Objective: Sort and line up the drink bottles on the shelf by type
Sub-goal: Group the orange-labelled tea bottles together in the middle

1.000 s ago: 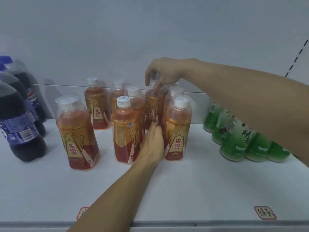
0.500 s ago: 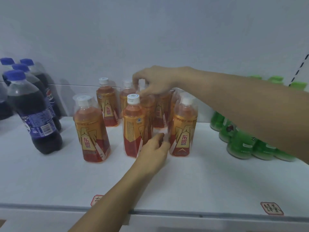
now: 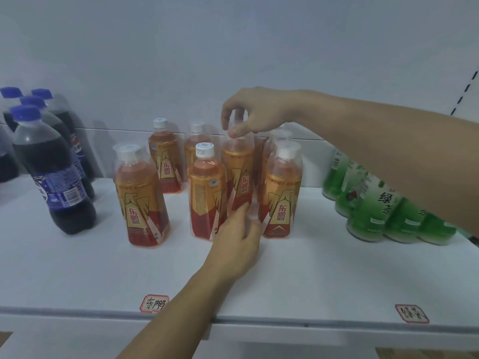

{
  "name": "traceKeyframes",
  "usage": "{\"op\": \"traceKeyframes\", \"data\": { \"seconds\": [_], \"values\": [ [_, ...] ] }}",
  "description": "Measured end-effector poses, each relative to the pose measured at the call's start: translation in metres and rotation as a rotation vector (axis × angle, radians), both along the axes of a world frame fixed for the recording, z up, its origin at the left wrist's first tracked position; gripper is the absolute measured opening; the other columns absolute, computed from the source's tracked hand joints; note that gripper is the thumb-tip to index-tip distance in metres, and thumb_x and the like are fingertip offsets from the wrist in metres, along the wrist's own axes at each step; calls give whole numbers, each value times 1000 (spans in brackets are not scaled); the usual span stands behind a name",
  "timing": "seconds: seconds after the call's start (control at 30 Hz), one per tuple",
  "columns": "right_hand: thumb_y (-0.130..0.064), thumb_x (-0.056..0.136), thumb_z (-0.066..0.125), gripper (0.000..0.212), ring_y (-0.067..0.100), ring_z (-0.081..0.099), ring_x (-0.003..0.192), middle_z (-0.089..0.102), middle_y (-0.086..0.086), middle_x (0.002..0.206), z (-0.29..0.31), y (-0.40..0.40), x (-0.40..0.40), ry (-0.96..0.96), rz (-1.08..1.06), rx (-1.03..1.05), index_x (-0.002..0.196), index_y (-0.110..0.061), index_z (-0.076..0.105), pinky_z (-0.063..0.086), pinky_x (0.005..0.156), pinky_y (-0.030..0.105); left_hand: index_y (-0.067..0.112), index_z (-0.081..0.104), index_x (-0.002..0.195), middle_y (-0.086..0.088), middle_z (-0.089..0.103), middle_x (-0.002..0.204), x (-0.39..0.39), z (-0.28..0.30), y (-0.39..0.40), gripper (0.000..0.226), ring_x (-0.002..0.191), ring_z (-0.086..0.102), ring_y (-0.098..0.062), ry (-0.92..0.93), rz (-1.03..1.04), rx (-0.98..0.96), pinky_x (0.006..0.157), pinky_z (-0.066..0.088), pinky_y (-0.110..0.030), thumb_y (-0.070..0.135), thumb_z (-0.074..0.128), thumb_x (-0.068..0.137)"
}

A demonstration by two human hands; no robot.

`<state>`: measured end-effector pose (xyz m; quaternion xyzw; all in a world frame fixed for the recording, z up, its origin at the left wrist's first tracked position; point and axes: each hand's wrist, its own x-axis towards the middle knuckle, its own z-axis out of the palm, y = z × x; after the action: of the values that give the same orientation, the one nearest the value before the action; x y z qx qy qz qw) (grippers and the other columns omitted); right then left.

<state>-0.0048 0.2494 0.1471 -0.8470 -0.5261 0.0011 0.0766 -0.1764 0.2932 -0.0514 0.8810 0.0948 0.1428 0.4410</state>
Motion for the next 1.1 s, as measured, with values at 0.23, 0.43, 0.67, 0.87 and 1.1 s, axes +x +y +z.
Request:
{"op": "traceKeyframes", "data": {
  "seconds": [0.23, 0.43, 0.67, 0.87, 1.1],
  "values": [
    [-40, 87, 72, 20, 15, 68, 83, 70, -5, 95, -12, -2, 0, -47, -109, -14, 105, -31, 69, 54, 80, 32, 25, 32, 156, 6, 40, 157, 2, 6, 1, 47, 142, 36, -13, 42, 6, -56, 102, 22, -21, 26, 29, 109],
    [-45, 92, 66, 26, 17, 67, 90, 68, -5, 104, -9, 0, -10, -108, -121, -108, 114, -32, 66, 52, 84, 34, 26, 34, 155, 6, 41, 156, 0, 9, 7, 47, 139, 38, -11, 112, -58, -40, 104, 25, -25, 28, 30, 108],
    [-54, 103, 39, 42, 7, 52, 102, 54, -15, 115, 1, -3, -63, -89, 56, 63, 137, -33, 53, 38, 86, 26, 33, 66, 100, 18, 69, 93, -65, 14, 30, 23, 89, 64, -1, 21, 31, 47, 80, 55, -24, 45, 46, 99],
    [-42, 95, 64, 29, 14, 52, 93, 52, -12, 98, -35, 19, -79, -127, 66, 61, 117, -24, 61, 36, 71, 26, 30, 49, 131, 14, 56, 123, -69, 2, 40, 37, 103, 60, -4, -15, 175, 54, 89, 54, -26, 38, 59, 96],
    [-35, 85, 79, 20, -2, 51, 82, 51, -14, 103, -29, 6, -83, -60, 32, 124, 102, -34, 67, 34, 63, 15, 31, 27, 152, 12, 46, 128, -56, 9, 50, 78, 112, 54, -5, -142, 196, -47, 87, 46, -22, 44, 70, 88]
  ]
}}
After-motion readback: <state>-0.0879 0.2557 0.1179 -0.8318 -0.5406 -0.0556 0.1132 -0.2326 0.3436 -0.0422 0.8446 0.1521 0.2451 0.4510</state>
